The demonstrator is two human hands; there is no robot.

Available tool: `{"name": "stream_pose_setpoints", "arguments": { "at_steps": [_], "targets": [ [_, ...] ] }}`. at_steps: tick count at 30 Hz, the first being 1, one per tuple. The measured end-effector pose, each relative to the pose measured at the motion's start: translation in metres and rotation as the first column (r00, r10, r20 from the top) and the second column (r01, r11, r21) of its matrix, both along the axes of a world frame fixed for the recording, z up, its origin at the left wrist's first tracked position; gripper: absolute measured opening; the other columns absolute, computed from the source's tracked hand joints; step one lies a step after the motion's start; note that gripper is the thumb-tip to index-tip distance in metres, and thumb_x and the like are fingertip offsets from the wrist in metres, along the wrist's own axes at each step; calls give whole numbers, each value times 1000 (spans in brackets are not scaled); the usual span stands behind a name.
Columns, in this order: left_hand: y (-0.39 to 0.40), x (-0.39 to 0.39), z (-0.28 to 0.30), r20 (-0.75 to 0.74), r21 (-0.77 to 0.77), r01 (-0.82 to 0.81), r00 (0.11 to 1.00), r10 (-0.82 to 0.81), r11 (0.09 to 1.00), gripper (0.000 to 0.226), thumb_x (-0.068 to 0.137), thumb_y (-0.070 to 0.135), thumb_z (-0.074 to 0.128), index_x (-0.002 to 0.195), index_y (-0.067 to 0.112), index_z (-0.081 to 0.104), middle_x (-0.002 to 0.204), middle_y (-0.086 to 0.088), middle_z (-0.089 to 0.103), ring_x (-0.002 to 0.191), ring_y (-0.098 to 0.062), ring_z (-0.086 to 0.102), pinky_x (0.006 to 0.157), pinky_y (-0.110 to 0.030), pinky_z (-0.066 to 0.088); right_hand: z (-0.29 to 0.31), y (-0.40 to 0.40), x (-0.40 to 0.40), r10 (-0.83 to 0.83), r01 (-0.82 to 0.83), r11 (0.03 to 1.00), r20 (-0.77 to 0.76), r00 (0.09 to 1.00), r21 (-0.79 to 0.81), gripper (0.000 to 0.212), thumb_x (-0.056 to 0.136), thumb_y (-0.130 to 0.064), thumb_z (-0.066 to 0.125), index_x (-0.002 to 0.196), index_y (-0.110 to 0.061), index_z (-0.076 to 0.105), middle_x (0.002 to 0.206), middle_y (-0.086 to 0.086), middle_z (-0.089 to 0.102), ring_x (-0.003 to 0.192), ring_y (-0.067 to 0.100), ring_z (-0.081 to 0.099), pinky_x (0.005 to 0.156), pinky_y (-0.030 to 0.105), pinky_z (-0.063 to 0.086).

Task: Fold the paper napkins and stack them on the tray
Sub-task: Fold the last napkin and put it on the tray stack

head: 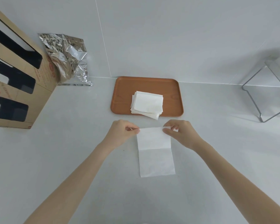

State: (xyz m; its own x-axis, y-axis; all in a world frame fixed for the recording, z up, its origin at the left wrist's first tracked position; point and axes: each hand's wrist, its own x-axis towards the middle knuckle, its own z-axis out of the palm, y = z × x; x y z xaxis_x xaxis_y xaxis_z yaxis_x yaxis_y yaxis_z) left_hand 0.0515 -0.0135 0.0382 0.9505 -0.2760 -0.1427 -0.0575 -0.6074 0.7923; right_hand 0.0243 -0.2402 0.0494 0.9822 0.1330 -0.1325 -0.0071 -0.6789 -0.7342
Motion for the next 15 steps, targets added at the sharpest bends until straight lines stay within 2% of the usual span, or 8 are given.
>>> {"name": "stream_pose_setpoints", "arguments": {
  "at_steps": [2, 4, 6, 9, 11, 15],
  "targets": [
    [-3, 1, -10, -12, 17, 3, 1000, -3, 1000, 10, 78, 16, 66, 85, 12, 72, 90, -9, 73, 74, -10, 61, 64, -6, 40, -12, 0, 0, -11, 10, 1000, -34, 999, -22, 8, 84, -14, 60, 82, -11, 66, 79, -1, 65, 71, 15, 57, 68, 18, 42],
    [-4, 1, -13, -8, 22, 9, 1000, -9, 1000, 10, 78, 16, 66, 84, 12, 72, 90, -8, 73, 76, -13, 61, 62, -3, 38, -16, 1, -2, -15, 14, 999, -18, 1000, -36, 10, 85, -14, 58, 82, -10, 66, 81, 2, 68, 74, 19, 58, 68, 23, 43],
    [-5, -1, -13, 5, 15, 25, 1000, -25, 1000, 8, 78, 16, 66, 83, 14, 72, 87, -4, 71, 74, -9, 60, 60, -1, 39, -13, 0, -5, -8, 10, 998, 34, 999, -56, 11, 86, -15, 57, 82, -10, 66, 83, 2, 68, 76, 18, 58, 66, 18, 41],
    [-2, -12, -10, 28, -3, 55, 998, -55, 998, 7, 77, 16, 66, 79, 18, 72, 81, 4, 68, 70, 2, 59, 57, -3, 38, -8, -2, -16, 38, -25, 994, 115, 993, -107, 8, 86, -13, 58, 85, -11, 66, 82, -1, 64, 80, 18, 59, 75, 27, 44],
    [1, -24, -9, 45, -17, 73, 996, -72, 997, 7, 77, 16, 66, 76, 21, 72, 81, 7, 68, 75, 6, 58, 57, -6, 38, -8, -5, -28, 76, -47, 986, 181, 981, -160, 7, 85, -13, 59, 86, -13, 66, 84, -1, 68, 82, 18, 60, 78, 31, 44],
    [8, -58, -21, 91, -33, 89, 992, -85, 996, 7, 78, 20, 65, 81, 19, 72, 87, 8, 70, 85, 7, 56, 66, -3, 37, -22, -8, -59, 142, -81, 968, 255, 956, -236, 16, 86, -29, 49, 87, -22, 64, 88, -5, 70, 84, 15, 61, 77, 30, 43]
  ]
}}
